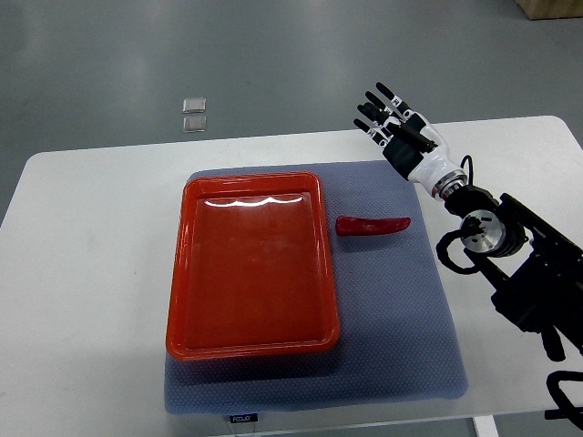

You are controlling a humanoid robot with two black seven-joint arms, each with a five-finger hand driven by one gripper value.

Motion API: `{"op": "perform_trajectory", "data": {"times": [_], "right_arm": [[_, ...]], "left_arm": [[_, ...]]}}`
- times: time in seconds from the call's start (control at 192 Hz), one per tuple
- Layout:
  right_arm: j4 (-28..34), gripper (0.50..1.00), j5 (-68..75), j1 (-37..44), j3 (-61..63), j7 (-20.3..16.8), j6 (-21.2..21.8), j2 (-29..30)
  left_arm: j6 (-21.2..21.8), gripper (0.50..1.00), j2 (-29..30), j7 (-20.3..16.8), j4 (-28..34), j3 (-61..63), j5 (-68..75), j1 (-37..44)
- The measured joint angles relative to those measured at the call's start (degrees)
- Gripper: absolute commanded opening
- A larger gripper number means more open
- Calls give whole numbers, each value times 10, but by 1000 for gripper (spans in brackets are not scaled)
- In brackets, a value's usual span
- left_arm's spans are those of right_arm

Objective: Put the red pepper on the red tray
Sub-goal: 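Move the right hand over the red pepper beside the tray, then lower the right hand and close its fingers around the red pepper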

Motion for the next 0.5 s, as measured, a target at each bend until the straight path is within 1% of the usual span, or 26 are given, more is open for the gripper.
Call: {"op": "perform_trajectory", "data": {"times": [0.109,0.161,0.218,0.358,0.499], "right_arm": [[8,913,-116,40,-70,-28,25,-45],[11,913,-175,74,-133,-39,38,-72],[16,913,-224,112,-210,-49,44,-97],[42,911,-289,208,-399,-68,38,-144],[69,911,-308,263,-492,-77,19,-173]], "left_arm": [[0,1000,0,0,-1,0,0,0],[0,1000,0,0,-2,0,0,0],[0,1000,0,0,-2,0,0,0],[0,1000,0,0,0,0,0,0],[0,1000,0,0,0,0,0,0]]}}
